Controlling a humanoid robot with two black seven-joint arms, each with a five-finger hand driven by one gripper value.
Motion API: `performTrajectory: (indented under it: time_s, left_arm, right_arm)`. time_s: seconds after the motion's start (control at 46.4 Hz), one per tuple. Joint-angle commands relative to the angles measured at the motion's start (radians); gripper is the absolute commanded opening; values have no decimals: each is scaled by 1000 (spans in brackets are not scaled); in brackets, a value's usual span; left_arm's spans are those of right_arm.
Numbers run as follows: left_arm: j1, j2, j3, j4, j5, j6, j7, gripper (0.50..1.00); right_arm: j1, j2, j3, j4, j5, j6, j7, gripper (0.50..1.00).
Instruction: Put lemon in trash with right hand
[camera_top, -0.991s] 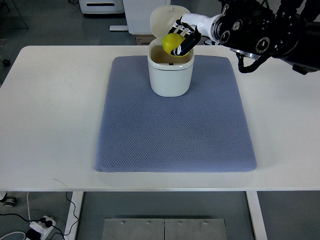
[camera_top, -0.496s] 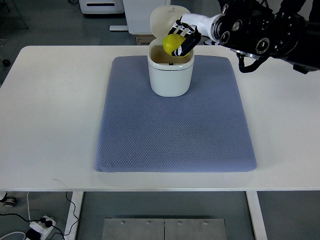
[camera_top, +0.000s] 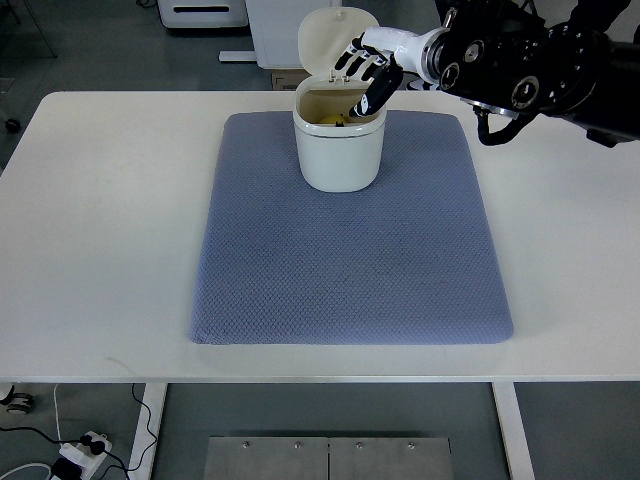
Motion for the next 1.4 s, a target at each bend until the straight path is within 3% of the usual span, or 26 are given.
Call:
performTrajectory:
  time_s: [0.0,0.086,0.237,0.668,1.013,1.207,1.379]
  left_arm:
    - [0,0,0,0,0,0,0,1000]
    - [0,0,0,0,0,0,0,1000]
    - [0,0,0,-1,0,0,0,1000]
    - [0,0,0,-1,0,0,0,1000]
    - [0,0,0,0,0,0,0,1000]
    - [0,0,0,0,0,0,0,1000]
    - [0,0,0,-1,0,0,0,1000]
  right_arm:
    - [1,0,-2,0,1,1,2,646]
    - [2,0,-7,0,-1,1,0,606]
    - [11,0,-7,2,1,11,3,579]
    - [42,0,1,55,-2,29,6,575]
    - [22,-179,54,78,-33,32,8,585]
    - [-24,-245,111,78,-47,32,8,621]
    - [-81,-296,163,75,-48,29,6,744]
